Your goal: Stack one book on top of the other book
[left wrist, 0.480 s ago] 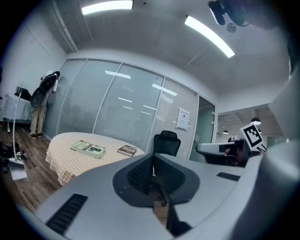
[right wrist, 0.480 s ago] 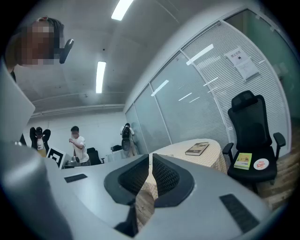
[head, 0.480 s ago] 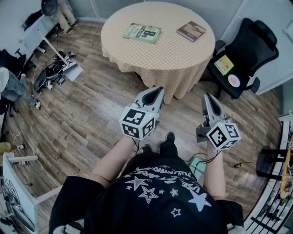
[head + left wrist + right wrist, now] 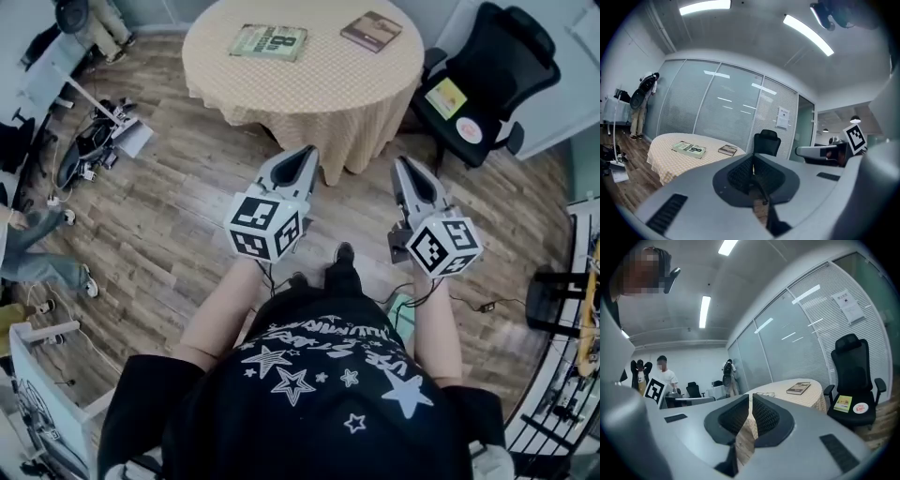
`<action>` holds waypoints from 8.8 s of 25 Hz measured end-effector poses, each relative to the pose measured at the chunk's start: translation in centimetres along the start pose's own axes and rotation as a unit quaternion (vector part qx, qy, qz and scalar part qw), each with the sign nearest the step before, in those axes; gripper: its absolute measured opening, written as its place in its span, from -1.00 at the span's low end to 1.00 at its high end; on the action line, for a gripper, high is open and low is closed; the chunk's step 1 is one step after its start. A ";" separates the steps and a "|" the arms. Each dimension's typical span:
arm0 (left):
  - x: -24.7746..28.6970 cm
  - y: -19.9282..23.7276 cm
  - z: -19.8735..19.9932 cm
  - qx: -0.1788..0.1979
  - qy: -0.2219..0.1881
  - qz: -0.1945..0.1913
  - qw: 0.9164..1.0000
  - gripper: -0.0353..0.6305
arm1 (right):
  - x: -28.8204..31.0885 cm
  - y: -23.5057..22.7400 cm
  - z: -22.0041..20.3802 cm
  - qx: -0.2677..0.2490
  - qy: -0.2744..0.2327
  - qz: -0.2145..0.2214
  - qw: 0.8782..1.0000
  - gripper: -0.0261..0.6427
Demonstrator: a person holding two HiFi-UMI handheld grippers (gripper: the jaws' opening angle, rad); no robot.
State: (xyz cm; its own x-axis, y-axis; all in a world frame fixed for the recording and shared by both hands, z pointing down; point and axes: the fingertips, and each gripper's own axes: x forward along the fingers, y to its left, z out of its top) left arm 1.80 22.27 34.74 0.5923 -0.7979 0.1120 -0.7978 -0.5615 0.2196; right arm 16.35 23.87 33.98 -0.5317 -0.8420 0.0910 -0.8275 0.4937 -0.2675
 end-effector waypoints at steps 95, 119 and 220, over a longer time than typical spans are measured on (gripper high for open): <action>40.9 22.3 2.2 -0.006 0.107 -0.045 0.993 -0.85 | 30.7 -34.1 4.6 0.118 -0.003 -0.133 0.984 -0.79; 57.8 29.7 0.0 0.022 0.180 -0.006 0.983 -0.83 | 42.4 -46.1 -0.8 0.203 0.103 -0.130 0.965 -0.79; 39.3 18.6 0.1 -0.123 0.129 0.031 0.984 -0.55 | 31.0 -28.5 -1.7 0.197 0.122 -0.024 0.972 -0.37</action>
State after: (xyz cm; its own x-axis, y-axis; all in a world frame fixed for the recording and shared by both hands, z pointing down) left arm 10.25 -19.57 43.08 0.5768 -0.7295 0.3675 -0.8011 -0.4173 0.4290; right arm 23.15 -15.89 46.05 -0.5605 -0.7618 0.3248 -0.7448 0.2923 -0.5998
